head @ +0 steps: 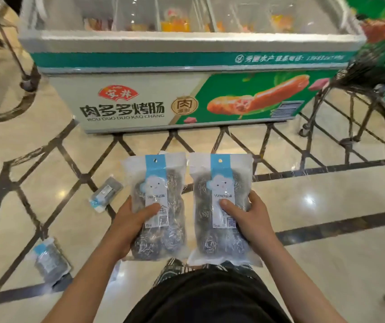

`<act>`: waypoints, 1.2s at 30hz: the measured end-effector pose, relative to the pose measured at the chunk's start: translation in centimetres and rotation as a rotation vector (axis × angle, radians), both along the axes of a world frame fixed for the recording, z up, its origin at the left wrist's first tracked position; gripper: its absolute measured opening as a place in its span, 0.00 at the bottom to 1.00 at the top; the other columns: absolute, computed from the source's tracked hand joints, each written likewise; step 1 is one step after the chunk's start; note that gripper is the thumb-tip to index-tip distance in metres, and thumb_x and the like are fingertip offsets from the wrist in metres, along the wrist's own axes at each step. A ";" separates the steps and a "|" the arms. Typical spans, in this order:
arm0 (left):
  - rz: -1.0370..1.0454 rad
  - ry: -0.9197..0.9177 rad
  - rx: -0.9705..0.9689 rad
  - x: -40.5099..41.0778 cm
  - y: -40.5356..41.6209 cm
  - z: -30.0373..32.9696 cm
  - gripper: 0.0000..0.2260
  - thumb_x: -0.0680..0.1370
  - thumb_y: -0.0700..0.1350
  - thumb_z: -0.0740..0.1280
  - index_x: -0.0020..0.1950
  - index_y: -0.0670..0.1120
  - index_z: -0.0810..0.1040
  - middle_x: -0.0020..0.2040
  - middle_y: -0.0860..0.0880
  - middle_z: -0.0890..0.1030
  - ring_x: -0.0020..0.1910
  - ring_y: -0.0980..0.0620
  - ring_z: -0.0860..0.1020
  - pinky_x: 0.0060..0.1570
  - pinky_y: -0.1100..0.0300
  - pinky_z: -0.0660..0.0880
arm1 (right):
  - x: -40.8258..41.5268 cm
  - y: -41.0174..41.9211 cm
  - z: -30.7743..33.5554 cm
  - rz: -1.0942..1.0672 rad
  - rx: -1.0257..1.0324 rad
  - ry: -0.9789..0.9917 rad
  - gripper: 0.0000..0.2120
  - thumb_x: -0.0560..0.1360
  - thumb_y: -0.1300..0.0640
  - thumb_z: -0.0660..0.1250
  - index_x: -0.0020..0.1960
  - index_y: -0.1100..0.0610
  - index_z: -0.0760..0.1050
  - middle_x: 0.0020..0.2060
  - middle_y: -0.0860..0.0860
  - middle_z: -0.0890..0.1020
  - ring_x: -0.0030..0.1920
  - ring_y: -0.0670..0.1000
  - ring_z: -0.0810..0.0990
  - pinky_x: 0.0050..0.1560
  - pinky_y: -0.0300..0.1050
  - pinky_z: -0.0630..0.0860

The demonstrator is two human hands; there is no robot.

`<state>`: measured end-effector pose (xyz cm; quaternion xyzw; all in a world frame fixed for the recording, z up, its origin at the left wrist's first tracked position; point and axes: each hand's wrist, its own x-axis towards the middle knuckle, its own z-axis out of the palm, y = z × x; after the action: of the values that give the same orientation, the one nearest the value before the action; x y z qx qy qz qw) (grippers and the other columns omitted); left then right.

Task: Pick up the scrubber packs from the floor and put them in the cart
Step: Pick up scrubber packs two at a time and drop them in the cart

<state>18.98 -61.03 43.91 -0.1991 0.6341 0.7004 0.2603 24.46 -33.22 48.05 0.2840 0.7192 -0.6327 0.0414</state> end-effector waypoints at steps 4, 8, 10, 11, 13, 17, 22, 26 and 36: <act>-0.198 0.027 0.006 -0.9 3.7 0.7 0.16 0.75 0.41 0.75 0.62 0.49 0.80 0.52 0.45 0.88 0.48 0.45 0.88 0.44 0.50 0.84 | 4.4 3.0 -0.1 -0.198 0.051 -0.006 0.19 0.72 0.53 0.81 0.59 0.52 0.79 0.50 0.48 0.89 0.47 0.48 0.89 0.51 0.53 0.85; -0.385 0.056 0.007 -0.8 8.7 1.5 0.24 0.71 0.45 0.80 0.66 0.47 0.79 0.55 0.44 0.88 0.52 0.42 0.87 0.57 0.38 0.81 | 9.3 6.0 0.3 -0.347 0.079 -0.001 0.19 0.72 0.53 0.80 0.60 0.52 0.79 0.51 0.49 0.89 0.47 0.49 0.89 0.50 0.52 0.85; -0.452 0.062 0.021 -0.1 11.3 1.7 0.26 0.70 0.45 0.81 0.66 0.46 0.79 0.55 0.44 0.87 0.53 0.41 0.86 0.59 0.38 0.80 | 12.1 7.4 0.5 -0.433 0.089 0.006 0.19 0.72 0.55 0.80 0.61 0.54 0.79 0.51 0.50 0.89 0.47 0.49 0.89 0.50 0.53 0.85; -0.489 0.062 0.024 0.4 12.7 1.9 0.24 0.71 0.44 0.80 0.66 0.46 0.79 0.55 0.44 0.88 0.54 0.41 0.86 0.59 0.39 0.80 | 13.6 8.1 0.7 -0.482 0.083 0.006 0.19 0.73 0.56 0.80 0.60 0.54 0.79 0.51 0.50 0.89 0.48 0.50 0.89 0.50 0.53 0.85; -0.569 0.071 0.038 1.8 15.5 2.3 0.21 0.74 0.43 0.77 0.66 0.45 0.78 0.54 0.45 0.88 0.53 0.43 0.87 0.54 0.44 0.82 | 16.7 9.5 1.0 -0.577 0.067 0.018 0.18 0.73 0.58 0.79 0.60 0.56 0.79 0.50 0.51 0.89 0.47 0.51 0.89 0.47 0.50 0.86; -0.729 0.105 0.063 5.3 20.6 3.0 0.21 0.74 0.43 0.77 0.66 0.46 0.78 0.53 0.46 0.88 0.51 0.46 0.87 0.52 0.47 0.83 | 23.1 12.2 1.4 -0.697 0.069 0.017 0.15 0.74 0.59 0.79 0.58 0.56 0.79 0.49 0.52 0.89 0.46 0.52 0.89 0.40 0.43 0.84; -0.876 0.080 0.064 11.6 26.4 3.0 0.27 0.70 0.46 0.79 0.67 0.44 0.77 0.56 0.43 0.87 0.54 0.41 0.86 0.60 0.37 0.79 | 32.0 14.7 1.1 -0.824 0.081 -0.031 0.16 0.74 0.56 0.79 0.57 0.57 0.78 0.50 0.54 0.88 0.42 0.46 0.89 0.38 0.40 0.83; -0.990 0.109 0.022 17.7 31.0 2.5 0.20 0.76 0.41 0.75 0.67 0.45 0.77 0.56 0.44 0.87 0.54 0.42 0.86 0.59 0.42 0.80 | 40.0 15.8 0.3 -0.927 -0.010 -0.010 0.33 0.75 0.50 0.78 0.74 0.59 0.69 0.64 0.43 0.75 0.51 0.35 0.81 0.47 0.29 0.76; -1.243 0.088 -0.006 31.8 42.2 2.1 0.19 0.76 0.40 0.75 0.66 0.45 0.78 0.54 0.43 0.87 0.50 0.41 0.87 0.50 0.48 0.82 | 56.5 18.3 -1.0 -1.230 -0.052 0.065 0.16 0.75 0.59 0.78 0.61 0.54 0.80 0.51 0.50 0.89 0.48 0.48 0.89 0.44 0.40 0.83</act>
<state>50.78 -18.81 46.03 0.2354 0.6436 0.4237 0.5924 80.98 -14.94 47.04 0.6264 0.4087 -0.5663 -0.3462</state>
